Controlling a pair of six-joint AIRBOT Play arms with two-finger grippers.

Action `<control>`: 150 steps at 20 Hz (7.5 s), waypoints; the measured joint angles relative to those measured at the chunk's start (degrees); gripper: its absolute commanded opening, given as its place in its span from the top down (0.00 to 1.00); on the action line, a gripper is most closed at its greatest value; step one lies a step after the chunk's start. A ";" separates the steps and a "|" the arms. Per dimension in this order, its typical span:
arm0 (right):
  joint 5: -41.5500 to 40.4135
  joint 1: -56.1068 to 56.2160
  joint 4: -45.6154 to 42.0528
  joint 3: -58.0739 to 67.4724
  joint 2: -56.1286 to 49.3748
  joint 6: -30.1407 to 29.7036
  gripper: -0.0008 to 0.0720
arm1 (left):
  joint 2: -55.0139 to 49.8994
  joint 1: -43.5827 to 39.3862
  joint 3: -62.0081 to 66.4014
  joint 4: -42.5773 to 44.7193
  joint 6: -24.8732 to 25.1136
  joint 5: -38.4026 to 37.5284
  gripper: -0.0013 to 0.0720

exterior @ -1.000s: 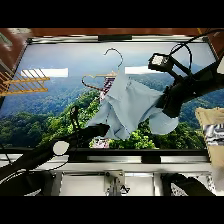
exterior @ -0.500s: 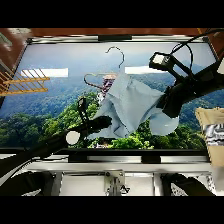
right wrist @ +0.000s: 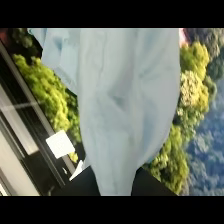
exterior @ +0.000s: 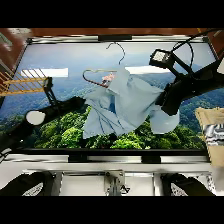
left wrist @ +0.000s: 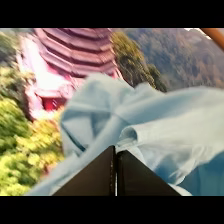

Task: Fold the shirts.

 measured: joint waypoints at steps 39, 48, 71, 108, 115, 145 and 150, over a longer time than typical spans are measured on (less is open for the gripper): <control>-12.04 0.02 7.21 4.37 -3.78 23.76 0.90 | 6.01 -0.85 34.18 11.47 5.53 -28.44 0.39; -13.20 -0.81 -0.44 17.77 -3.15 37.38 0.90 | 7.61 -0.85 34.75 16.39 3.76 -20.79 0.05; -22.05 -59.80 -20.31 28.74 -3.10 49.16 0.90 | 8.48 -0.85 34.82 16.85 3.56 -28.24 0.05; -3.78 10.29 0.42 25.14 -12.50 27.85 0.90 | 4.70 -11.87 34.88 16.76 20.02 -5.53 0.04; -1.36 13.68 -0.28 25.14 -13.81 24.79 0.90 | -0.15 -14.27 34.88 16.76 24.00 2.45 0.05; -2.49 17.92 -0.31 25.16 -11.15 21.09 0.90 | -6.49 -14.64 35.10 16.55 28.26 22.34 0.90; -3.58 17.94 -1.36 25.14 -10.75 20.46 0.90 | -6.27 -14.43 35.10 17.27 29.44 23.30 0.41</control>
